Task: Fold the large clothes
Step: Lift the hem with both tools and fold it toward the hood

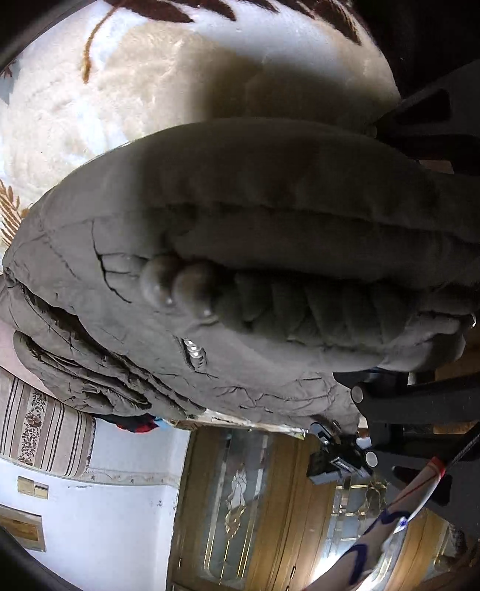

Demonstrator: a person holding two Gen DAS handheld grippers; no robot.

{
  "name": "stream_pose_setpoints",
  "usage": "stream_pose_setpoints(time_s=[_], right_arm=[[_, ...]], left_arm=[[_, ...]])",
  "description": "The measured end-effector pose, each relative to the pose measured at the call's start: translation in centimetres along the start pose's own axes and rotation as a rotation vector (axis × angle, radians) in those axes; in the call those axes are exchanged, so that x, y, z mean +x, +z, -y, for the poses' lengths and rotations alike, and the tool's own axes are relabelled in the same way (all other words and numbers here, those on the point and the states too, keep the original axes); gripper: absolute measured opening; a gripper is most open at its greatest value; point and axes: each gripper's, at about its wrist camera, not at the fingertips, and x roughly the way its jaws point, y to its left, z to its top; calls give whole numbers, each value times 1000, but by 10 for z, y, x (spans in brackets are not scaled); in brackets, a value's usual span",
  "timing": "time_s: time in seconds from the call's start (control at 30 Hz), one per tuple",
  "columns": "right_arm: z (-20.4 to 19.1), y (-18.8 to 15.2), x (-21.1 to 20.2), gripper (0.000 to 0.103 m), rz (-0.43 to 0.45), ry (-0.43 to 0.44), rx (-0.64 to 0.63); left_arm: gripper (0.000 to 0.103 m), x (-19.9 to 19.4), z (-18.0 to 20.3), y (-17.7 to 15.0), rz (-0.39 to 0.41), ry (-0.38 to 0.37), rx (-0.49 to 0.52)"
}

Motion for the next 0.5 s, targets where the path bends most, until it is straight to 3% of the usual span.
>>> stream_pose_setpoints(time_s=[0.03,0.13,0.33,0.5], right_arm=[[-3,-1,-1,39,9,-20,-2],[-17,-4,-7,28,36,-35,-32],[-69,3,-48,22,133,45,-141],[-82,-11,-69,21,130,60,-213]], left_arm=[[37,0,5,0,-8,58,19],[20,-12,14,7,7,78,28],[16,-62,29,14,104,42,43],[16,-87,29,5,117,29,54]])
